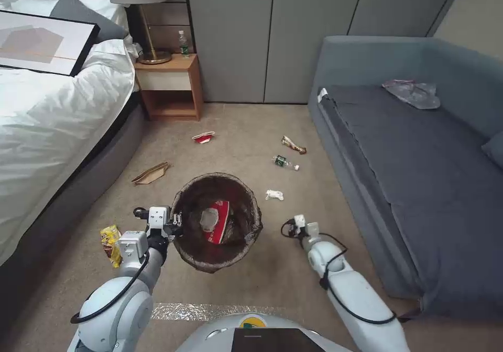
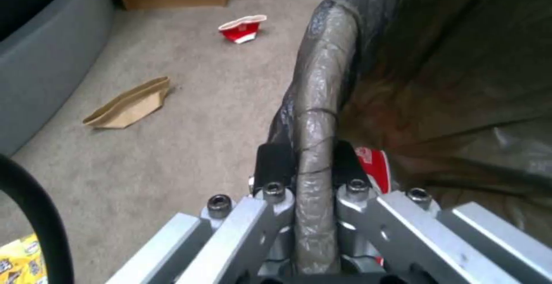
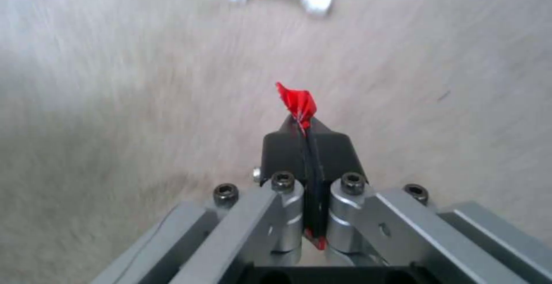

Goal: Pick up the trash bin, then pick up the garbage from the floor and place it into the trash bin.

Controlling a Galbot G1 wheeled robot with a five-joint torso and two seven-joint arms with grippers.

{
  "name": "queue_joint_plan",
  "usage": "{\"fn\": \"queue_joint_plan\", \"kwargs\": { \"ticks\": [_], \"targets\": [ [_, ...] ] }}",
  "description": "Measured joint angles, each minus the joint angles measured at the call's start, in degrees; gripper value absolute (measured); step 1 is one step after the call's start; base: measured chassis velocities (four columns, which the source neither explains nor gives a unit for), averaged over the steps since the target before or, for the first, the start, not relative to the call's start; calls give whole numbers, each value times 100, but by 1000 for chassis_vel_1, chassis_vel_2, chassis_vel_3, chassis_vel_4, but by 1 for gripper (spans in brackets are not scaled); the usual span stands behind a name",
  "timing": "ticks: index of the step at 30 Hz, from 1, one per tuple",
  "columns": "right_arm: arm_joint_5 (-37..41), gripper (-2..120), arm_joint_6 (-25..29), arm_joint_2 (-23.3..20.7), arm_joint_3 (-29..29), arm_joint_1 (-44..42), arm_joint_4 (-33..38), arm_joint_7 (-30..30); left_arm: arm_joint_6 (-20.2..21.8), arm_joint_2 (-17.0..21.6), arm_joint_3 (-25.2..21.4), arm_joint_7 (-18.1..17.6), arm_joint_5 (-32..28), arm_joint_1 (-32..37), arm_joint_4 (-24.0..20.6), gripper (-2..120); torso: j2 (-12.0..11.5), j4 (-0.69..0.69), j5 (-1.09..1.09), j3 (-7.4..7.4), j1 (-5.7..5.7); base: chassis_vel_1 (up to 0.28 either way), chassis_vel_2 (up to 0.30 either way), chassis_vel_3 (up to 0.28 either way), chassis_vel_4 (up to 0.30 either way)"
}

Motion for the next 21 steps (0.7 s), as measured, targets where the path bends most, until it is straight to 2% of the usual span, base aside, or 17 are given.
{"fn": "queue_joint_plan", "kwargs": {
  "ticks": [3, 4, 5, 7, 8, 12, 14, 15, 16, 20, 21],
  "targets": [
    [256, 0, -28, -428, 219, -254, 707, -5, 26, 7, 18, -26, 0, -2, -9, 2, 0, -1, -4, -1, 0, 0, 0, 0, 0],
    [256, 0, -28, -428, 219, -254, 707, -5, 26, 7, 18, -26, 0, -2, -9, 2, 0, -1, -4, -1, 0, 0, 0, 0, 0],
    [407, 0, -50, -670, 394, -433, 1200, -9, 41, 20, 20, -36, -1, 0, -23, 2, 1, -2, -2, -1, 0, 0, 0, 0, 0],
    [568, 0, -87, -854, 594, -621, 1712, -26, 62, 34, 19, -47, -2, 4, -37, 2, 1, 0, -2, -1, -1, 0, 0, 0, 0],
    [568, 0, -87, -854, 594, -621, 1712, -26, 62, 34, 19, -47, -2, 4, -37, 2, 1, 0, -2, -1, -1, 0, 0, 0, 0],
    [886, 0, -183, -1162, 995, -999, 2764, -153, 104, 50, 11, -64, -5, 21, -67, 2, 1, 2, -2, -2, -1, 0, 0, 0, 0],
    [932, 0, -192, -1198, 1042, -1043, 2910, -186, 116, 53, 13, -65, -5, 22, -70, 2, 1, 1, -1, -2, -1, 0, 0, 0, 0],
    [1056, 0, -224, -1290, 1160, -1147, 3330, -288, 135, 62, 20, -67, -5, 25, -74, 2, 1, 1, -1, -2, -1, 0, 0, 0, 0],
    [1056, 0, -224, -1290, 1160, -1147, 3330, -288, 135, 62, 20, -67, -5, 25, -74, 2, 1, 1, -1, -2, -1, 0, 0, 0, 0],
    [1379, 0, -323, -1558, 1293, -1250, 4303, -566, 228, 105, 41, -79, -3, 23, -74, 2, 2, 1, -3, -2, -1, 0, 0, 0, 0],
    [1379, 0, -323, -1558, 1293, -1250, 4303, -566, 228, 105, 41, -79, -3, 23, -74, 2, 2, 1, -3, -2, -1, 0, 0, 0, 0]
  ]
}}
